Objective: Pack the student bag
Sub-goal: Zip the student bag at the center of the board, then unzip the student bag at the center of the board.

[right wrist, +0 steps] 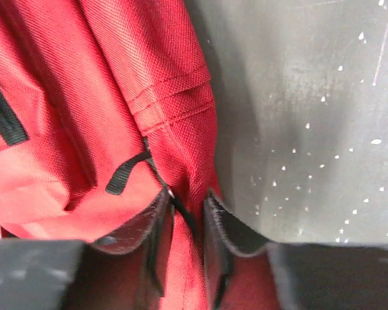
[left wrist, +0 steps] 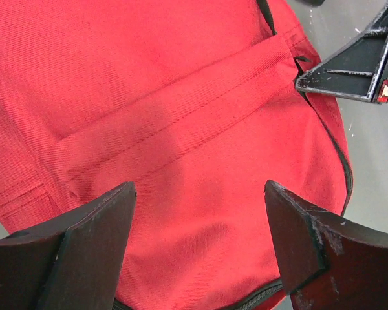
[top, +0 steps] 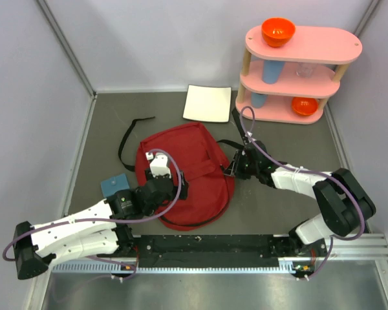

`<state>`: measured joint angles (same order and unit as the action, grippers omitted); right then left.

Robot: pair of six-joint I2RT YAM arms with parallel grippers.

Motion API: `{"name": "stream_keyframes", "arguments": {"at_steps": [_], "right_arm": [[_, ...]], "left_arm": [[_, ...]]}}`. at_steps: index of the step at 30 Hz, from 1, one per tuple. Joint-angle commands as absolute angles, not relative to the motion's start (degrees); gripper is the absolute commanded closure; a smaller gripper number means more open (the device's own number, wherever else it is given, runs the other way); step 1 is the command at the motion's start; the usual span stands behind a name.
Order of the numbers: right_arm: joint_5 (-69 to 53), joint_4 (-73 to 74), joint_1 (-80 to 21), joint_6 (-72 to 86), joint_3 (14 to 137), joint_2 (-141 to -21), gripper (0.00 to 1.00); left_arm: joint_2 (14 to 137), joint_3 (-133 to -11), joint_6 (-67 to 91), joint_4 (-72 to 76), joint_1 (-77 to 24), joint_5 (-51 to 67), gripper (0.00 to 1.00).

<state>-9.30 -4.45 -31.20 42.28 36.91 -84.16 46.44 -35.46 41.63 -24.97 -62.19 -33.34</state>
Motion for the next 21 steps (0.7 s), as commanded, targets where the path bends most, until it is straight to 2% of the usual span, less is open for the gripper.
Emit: {"name": "stream_keyframes", "arguments": {"at_steps": [1,2,10,16,19,20,21], "right_arm": [[-9.0,-10.1,-32.0,44.0,35.5,-80.9,0.9],[-7.7,-10.5,-31.9,44.6,32.5,-79.4,1.0],[6.0,-6.4,-37.8,54.0,17.3,-53.8,1.0],[9.8,-2.7,-41.5,56.1,14.9,-49.7,1.0],[10.7,2.4,-41.5,55.5,16.8,-48.9,0.78],[12.8,4.0,-41.4,55.3,18.1,-47.0,0.62],[13.8,7.3,-41.4,53.9,18.8,-46.0,0.49]], "left_arm": [[47.1,-39.1,39.6,-23.5,-59.7,-30.6,0.14],[47.2,-39.6,38.8,-23.3,-58.5,-30.1,0.14],[53.1,-43.0,32.2,-15.3,-52.2,-20.3,0.12],[65.0,-52.9,26.6,-11.3,-52.0,-7.4,0.16],[70.4,-57.6,27.1,-10.1,-52.3,-0.9,0.16],[71.4,-59.0,27.3,-10.1,-52.6,-0.3,0.16],[72.2,-59.6,27.2,-10.0,-52.8,-0.3,0.16]]}}
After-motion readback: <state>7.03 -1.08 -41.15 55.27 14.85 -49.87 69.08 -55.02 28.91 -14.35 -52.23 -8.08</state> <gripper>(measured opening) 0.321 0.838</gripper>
